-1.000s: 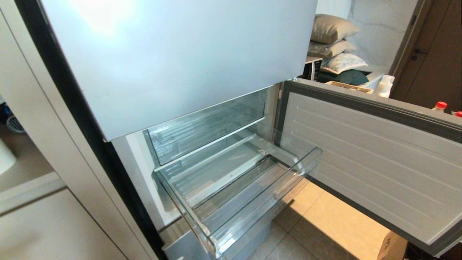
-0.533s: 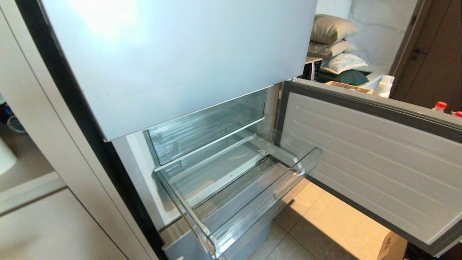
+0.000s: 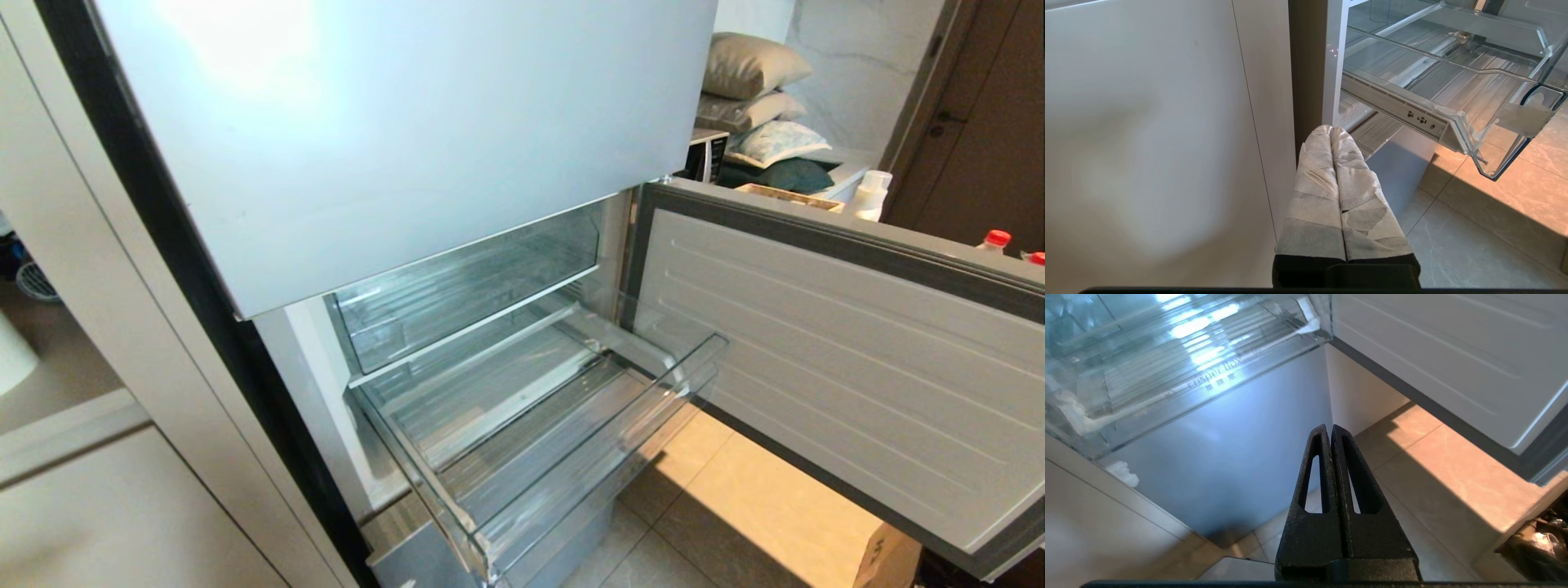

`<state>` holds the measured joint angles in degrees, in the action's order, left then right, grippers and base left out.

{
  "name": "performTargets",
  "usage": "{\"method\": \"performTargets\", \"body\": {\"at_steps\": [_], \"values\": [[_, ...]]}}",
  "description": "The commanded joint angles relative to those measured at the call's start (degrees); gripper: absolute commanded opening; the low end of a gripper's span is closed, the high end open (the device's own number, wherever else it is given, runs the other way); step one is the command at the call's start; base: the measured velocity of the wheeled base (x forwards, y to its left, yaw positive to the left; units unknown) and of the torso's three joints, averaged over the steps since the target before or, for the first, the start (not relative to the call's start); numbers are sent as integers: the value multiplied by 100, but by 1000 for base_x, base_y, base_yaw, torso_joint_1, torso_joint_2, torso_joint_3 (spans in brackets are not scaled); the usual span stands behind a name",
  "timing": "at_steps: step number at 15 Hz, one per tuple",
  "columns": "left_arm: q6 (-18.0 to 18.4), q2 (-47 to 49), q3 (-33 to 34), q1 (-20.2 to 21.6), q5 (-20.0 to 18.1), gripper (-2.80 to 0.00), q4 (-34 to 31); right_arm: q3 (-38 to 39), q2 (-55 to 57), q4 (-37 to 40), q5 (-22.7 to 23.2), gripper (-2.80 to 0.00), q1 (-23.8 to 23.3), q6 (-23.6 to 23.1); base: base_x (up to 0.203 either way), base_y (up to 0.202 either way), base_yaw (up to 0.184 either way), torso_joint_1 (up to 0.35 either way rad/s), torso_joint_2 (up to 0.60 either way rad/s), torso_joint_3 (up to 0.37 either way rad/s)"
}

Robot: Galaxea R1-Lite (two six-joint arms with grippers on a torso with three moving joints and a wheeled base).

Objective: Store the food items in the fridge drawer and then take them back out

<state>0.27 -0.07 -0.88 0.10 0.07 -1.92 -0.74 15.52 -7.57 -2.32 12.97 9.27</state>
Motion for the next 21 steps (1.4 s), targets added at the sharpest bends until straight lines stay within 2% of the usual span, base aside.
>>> {"method": "performTargets", "body": {"at_steps": [1,5,6,9,11,12,16,21], "values": [[0,7,0,-6,1,-280,-1,79,4,2,136,-280,-346,-238,0,0,0,0,0,0],[0,7,0,-1,1,-280,-1,67,4,254,-164,-280,-400,-1322,0,0,0,0,0,0],[0,7,0,-1,1,-280,-1,10,4,430,-163,-280,-400,-1409,0,0,0,0,0,0],[0,7,0,-1,1,-280,-1,6,6,493,-119,-280,-533,-1299,0,0,0,0,0,0],[0,7,0,-4,1,-280,-1,49,-89,661,206,-280,-1268,-1366,0,0,0,0,0,0],[0,7,0,-6,1,-280,-1,63,-291,766,312,-280,-1447,-1422,0,0,0,0,0,0],[-18,7,0,-1,1,-280,8,70,-1504,807,349,-280,-1351,-1434,0,0,0,0,0,0],[-18,7,0,-1,1,-280,8,74,-1552,801,203,-280,-1305,-1240,0,0,0,0,0,0]]}}
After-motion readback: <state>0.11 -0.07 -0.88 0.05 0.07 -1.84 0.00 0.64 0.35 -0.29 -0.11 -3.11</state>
